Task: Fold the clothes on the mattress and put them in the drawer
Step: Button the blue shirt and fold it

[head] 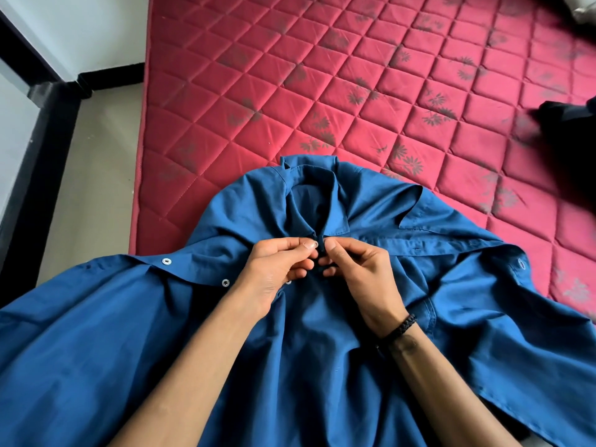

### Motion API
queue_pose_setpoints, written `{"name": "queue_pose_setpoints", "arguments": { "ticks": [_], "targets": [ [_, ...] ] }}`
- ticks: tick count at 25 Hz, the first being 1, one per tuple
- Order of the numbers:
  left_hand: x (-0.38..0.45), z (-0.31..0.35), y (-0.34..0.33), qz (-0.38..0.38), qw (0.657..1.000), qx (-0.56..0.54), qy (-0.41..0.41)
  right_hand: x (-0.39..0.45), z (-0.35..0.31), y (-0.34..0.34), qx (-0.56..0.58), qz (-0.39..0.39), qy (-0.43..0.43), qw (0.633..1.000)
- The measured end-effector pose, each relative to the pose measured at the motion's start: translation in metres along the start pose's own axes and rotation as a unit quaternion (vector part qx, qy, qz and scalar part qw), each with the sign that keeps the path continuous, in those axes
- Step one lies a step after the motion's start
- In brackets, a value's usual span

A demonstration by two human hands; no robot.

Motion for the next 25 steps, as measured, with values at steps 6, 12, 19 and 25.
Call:
{"name": "queue_pose_setpoints", "arguments": {
  "ticks": [6, 12, 19, 25],
  "targets": [
    [-0.002, -0.001, -0.005, -0.015, 1.000, 0.008, -0.006, -0.003, -0.003, 0.001, -0.005, 0.025, 0.020, 0.999],
    [-0.007, 0.015, -0.003, 0.069, 0.990, 0.076, -0.096, 0.000, -0.001, 0.000, -0.001, 0.020, -0.005, 1.000],
    [-0.016, 0.037, -0.001, 0.138, 0.948, 0.181, -0.223, -0.007, -0.003, -0.004, -0.169, 0.054, 0.045, 0.983],
    [-0.011, 0.031, 0.001, 0.133, 0.955, 0.166, -0.208, -0.004, -0.003, -0.004, -0.161, 0.040, 0.024, 0.986]
  ]
}}
Point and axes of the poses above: each hand's wrist, its own x-axis towards the middle knuckle, its own y-axis out of the back of the hand, z = x × y, the point moved 9 cm from there along x, towards the middle knuckle, and after that the axes turned 4 degrees about -y, right-handed, at the moved point
